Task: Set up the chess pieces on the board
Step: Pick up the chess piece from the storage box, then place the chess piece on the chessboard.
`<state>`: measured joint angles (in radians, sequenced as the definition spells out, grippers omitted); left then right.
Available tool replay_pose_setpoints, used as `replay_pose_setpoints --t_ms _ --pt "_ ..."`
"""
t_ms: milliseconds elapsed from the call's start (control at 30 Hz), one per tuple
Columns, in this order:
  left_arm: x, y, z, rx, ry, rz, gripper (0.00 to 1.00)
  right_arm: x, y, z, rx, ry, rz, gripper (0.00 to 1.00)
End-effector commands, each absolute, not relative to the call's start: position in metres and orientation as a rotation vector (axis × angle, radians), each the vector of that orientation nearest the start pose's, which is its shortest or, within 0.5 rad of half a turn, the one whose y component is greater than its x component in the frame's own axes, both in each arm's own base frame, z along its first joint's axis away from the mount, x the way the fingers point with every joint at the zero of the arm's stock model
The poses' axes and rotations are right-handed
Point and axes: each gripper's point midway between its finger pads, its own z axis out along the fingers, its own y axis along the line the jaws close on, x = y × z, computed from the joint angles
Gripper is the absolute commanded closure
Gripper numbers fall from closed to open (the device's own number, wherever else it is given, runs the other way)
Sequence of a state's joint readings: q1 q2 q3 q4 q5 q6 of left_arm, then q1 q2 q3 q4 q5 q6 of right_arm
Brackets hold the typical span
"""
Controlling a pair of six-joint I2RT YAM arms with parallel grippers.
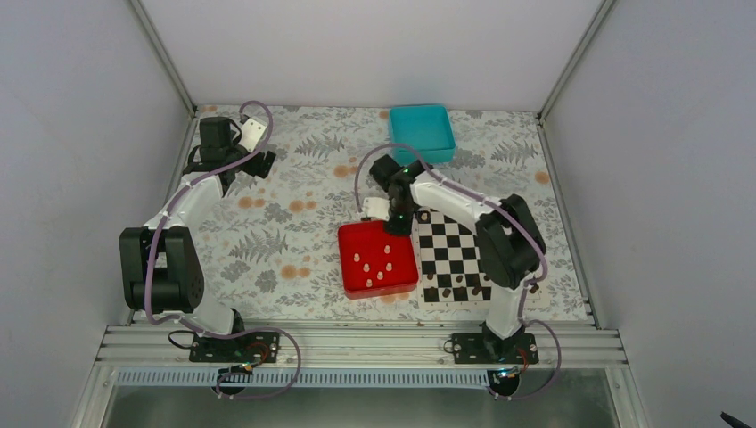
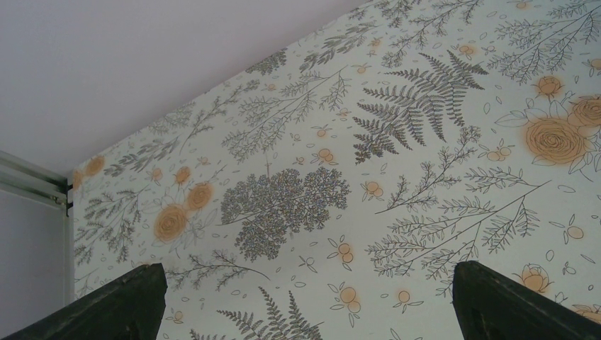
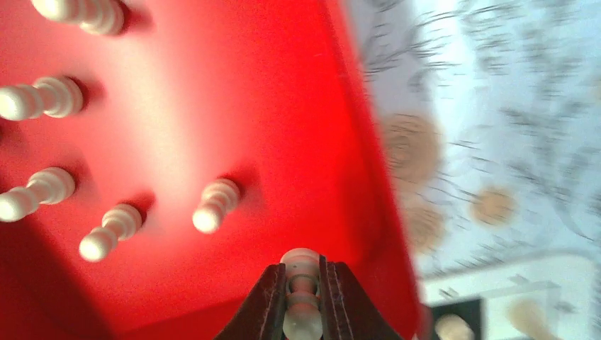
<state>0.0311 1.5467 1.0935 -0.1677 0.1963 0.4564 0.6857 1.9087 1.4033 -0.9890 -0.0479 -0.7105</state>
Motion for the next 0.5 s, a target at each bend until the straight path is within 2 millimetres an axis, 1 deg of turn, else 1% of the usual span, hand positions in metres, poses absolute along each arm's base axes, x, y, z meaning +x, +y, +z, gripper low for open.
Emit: replay_pose_setpoints --t_ms 0,100,167,267,333,400,467 --pt "0.459 -0.021 0.187 0.573 2.089 0.044 0.0 0.306 0.23 0.116 -1.815 2.295 0.027 0.93" --pt "0.458 -0.021 0.188 0.572 2.087 0.045 0.0 0.318 0.207 0.134 -1.732 2.317 0.005 0.92" --pt "0.458 -0.021 0.188 0.572 2.087 0.044 0.0 0.327 0.187 0.136 -1.676 2.356 -0.012 0.92" --pt "0.459 -0.021 0.188 0.572 2.087 0.04 0.0 0.337 0.157 0.129 -1.608 2.417 -0.022 0.92" --pt "0.459 -0.022 0.188 0.574 2.088 0.036 0.0 0.341 0.142 0.122 -1.572 2.451 -0.013 0.92" --pt "0.459 -0.022 0.189 0.574 2.087 0.035 0.0 0.344 0.131 0.113 -1.547 2.48 0.002 0.92" --pt "0.459 -0.022 0.188 0.574 2.089 0.033 0.0 0.344 0.126 0.101 -1.538 2.505 0.027 0.92"
